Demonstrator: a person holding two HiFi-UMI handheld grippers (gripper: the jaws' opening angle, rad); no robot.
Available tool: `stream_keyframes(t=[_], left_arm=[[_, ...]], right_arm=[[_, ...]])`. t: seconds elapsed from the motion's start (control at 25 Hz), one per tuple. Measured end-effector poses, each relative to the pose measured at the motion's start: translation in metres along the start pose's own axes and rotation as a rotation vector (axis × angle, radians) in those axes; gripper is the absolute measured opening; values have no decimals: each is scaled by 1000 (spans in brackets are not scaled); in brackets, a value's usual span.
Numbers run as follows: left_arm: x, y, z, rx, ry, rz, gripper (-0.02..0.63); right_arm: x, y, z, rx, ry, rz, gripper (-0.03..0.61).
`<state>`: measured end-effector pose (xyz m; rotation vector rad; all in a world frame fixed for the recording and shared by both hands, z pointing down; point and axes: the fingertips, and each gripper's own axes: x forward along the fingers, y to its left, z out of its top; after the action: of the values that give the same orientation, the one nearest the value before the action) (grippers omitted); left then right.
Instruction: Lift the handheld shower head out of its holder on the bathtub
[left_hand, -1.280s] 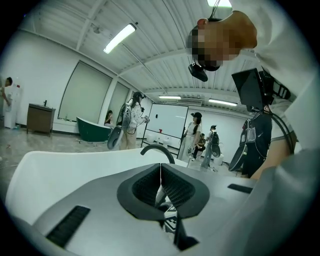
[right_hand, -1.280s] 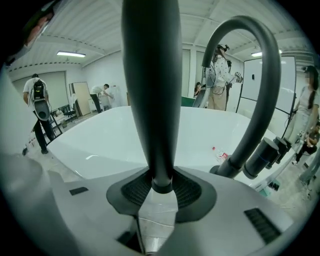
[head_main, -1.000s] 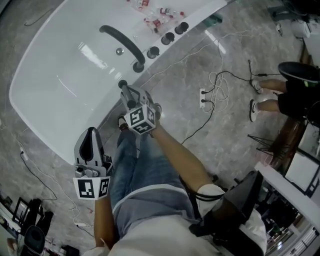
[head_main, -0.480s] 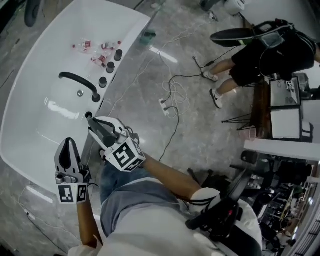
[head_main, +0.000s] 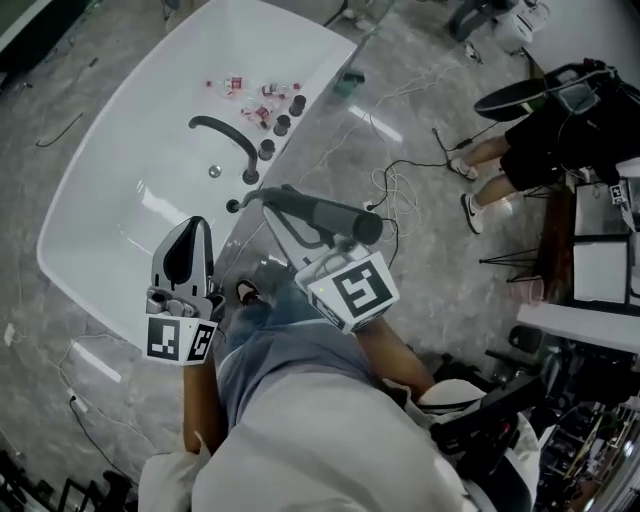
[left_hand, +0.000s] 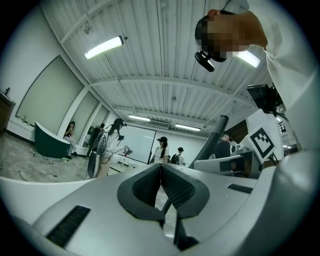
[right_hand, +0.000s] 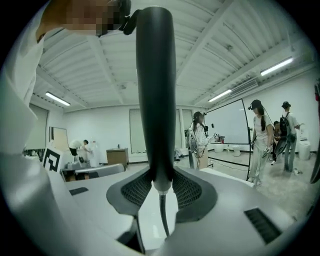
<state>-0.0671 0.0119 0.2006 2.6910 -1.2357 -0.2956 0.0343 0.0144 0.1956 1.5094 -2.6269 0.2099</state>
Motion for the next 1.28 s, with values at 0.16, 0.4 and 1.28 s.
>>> stream_keyframes(t=[0.16, 0.4, 1.28], left_arm=[[-12, 3, 28, -13, -52, 37, 18], [-26, 20, 44, -30, -92, 89, 18], [-33, 8, 71, 50, 35, 97, 18]], right_arm=[[-10, 16, 35, 36, -53, 44, 137], [-7, 26, 38, 123, -69, 66, 137], [-16, 49, 67, 68, -68, 64, 137]])
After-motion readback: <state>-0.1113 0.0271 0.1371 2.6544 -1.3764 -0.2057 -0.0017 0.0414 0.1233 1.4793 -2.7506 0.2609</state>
